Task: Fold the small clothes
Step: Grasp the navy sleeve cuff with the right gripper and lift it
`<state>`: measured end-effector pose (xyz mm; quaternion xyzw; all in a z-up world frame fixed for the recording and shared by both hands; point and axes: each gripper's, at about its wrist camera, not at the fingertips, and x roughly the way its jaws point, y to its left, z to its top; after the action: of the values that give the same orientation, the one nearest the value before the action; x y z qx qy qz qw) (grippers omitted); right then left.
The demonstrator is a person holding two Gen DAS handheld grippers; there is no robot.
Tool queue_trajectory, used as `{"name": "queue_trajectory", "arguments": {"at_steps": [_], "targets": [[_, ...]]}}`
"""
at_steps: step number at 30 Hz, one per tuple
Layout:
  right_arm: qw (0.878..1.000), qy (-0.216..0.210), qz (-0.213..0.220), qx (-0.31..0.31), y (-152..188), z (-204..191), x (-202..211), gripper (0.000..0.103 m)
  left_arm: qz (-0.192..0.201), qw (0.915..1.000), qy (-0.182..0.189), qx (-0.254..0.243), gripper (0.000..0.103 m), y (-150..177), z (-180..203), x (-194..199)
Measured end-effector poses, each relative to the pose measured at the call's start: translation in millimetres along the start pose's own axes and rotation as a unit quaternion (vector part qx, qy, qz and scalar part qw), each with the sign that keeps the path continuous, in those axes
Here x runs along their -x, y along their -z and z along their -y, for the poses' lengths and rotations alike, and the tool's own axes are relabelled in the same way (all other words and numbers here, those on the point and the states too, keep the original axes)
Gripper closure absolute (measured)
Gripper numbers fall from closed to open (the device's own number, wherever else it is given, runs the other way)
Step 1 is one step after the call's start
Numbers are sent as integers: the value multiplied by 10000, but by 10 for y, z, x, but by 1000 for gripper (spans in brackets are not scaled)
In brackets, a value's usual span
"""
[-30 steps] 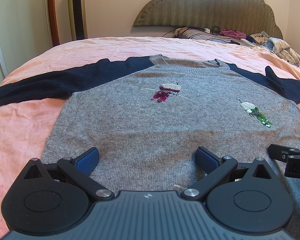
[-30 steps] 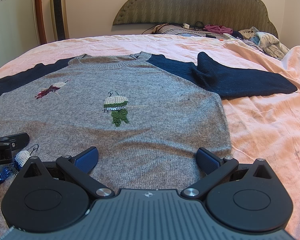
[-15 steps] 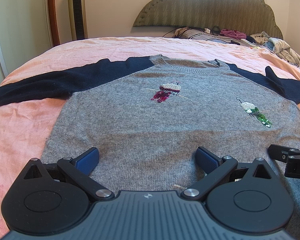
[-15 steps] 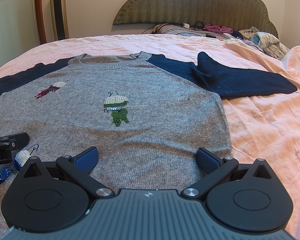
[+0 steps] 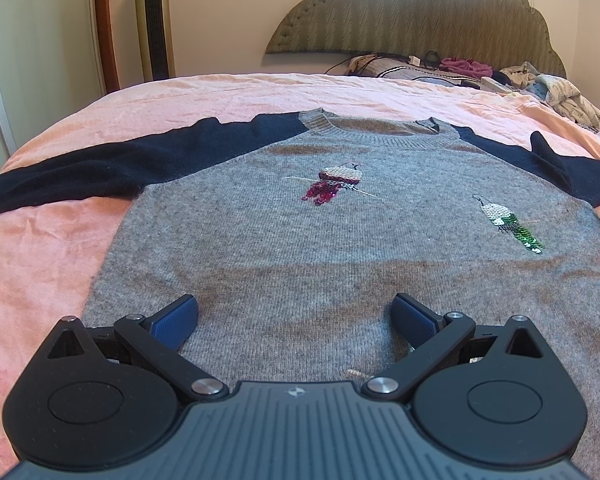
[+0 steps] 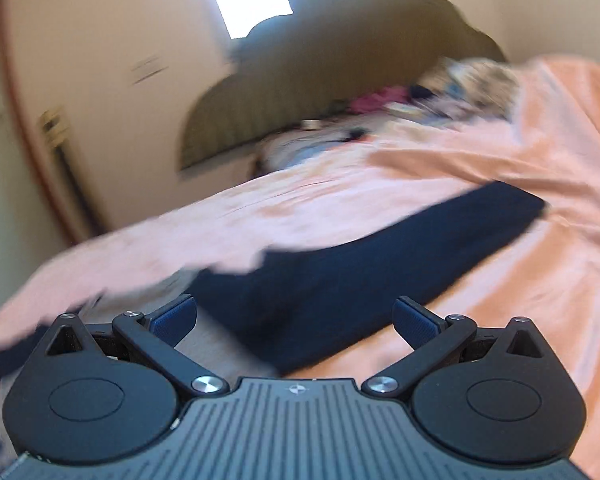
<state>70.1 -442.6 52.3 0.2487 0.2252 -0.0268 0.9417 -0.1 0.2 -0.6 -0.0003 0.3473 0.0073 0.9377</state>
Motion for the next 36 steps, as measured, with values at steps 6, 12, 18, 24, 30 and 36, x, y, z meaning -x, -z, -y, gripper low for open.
{"name": "queue_trajectory", "arguments": {"at_steps": [6, 12, 18, 24, 30, 36], "targets": [[9623, 24, 328, -2699, -467, 1534, -467, 8, -1, 10000, 14, 13, 0, -2, -8, -3], [9534, -4, 254, -3008, -465, 1832, -812, 17, -1, 10000, 12, 11, 0, 0, -8, -4], [9670, 359, -227, -2513, -494, 1734, -1068, 89, 0, 10000, 13, 11, 0, 0, -7, -3], [9682, 36, 276, -2485, -455, 1450, -776, 89, 5, 10000, 29, 25, 0, -3, -8, -7], [9824, -1581, 86, -991, -373, -25, -491, 89, 9, 10000, 42, 40, 0, -6, -13, -6], [9560, -2741, -969, -406, 360, -1388, -830, 89, 8, 10000, 42, 37, 0, -6, -13, -6]]}}
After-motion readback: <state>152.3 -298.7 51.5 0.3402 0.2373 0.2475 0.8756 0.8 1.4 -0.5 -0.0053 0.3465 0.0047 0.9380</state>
